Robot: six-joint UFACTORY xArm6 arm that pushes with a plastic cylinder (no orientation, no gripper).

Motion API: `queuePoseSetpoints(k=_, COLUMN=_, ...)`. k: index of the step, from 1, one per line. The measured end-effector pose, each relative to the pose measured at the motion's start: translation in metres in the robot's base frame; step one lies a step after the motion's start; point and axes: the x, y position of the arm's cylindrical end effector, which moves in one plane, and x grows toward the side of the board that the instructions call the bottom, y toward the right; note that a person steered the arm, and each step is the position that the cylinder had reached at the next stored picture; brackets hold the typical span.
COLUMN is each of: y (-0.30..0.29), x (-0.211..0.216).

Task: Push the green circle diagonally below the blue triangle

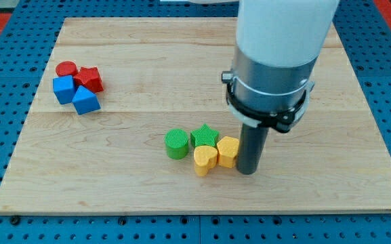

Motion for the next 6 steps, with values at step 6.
queuePoseSetpoints(k=6, y=-0.202, x=-0.018)
